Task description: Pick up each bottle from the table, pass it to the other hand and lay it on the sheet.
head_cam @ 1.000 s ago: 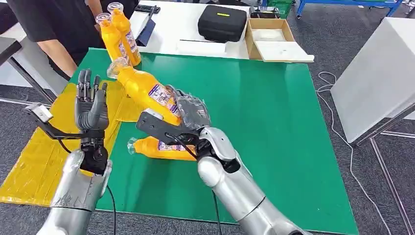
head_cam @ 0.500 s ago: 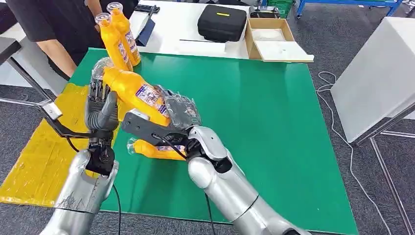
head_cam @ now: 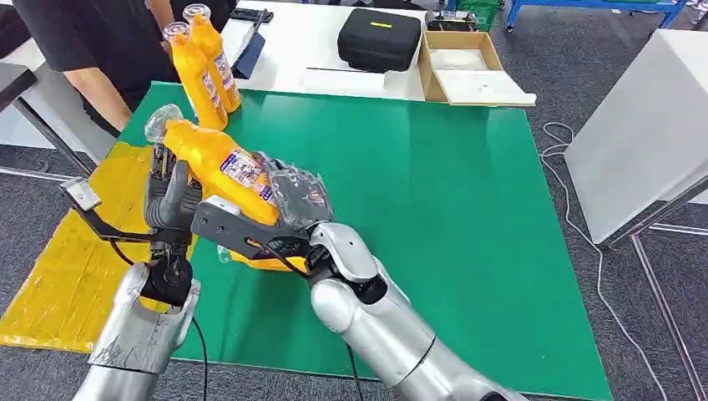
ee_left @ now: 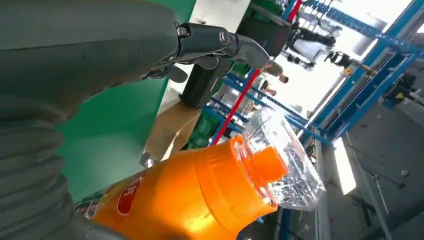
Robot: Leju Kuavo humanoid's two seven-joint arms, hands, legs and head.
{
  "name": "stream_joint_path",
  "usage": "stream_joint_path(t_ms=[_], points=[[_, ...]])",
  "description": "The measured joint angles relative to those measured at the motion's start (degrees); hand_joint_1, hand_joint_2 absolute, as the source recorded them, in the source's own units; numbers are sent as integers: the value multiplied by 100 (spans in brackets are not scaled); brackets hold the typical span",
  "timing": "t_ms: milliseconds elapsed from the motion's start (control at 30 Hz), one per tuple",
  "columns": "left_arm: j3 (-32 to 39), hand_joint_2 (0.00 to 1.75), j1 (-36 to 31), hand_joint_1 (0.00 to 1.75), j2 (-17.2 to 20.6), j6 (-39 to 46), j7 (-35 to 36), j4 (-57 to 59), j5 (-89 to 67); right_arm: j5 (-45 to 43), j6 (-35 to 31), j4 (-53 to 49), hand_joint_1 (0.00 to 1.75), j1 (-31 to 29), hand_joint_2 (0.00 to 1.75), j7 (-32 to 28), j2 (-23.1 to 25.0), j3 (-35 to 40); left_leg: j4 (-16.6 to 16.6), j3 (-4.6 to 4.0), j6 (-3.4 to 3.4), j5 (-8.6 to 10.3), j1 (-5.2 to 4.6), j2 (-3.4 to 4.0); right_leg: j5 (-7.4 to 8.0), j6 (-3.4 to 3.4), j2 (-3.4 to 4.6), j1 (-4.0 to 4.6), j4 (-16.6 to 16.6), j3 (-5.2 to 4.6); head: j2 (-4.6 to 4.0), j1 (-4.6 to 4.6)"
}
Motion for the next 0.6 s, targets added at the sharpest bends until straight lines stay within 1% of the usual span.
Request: stream_joint_path(t_ms=[267,600], points=[[-46,175,120,0,0,-129,135,-98,122,17,-11,17,175,4,175,77,-4,157,0,0,0,0,0,1,0,0,0,0,0,-2,0,0],[-188,175,246,0,-2,-146,221,-275,61,42,-33,192,175,-47,175,105,-2,159,0,0,0,0,0,-1,0,0,-1,0,0,-2,0,2]])
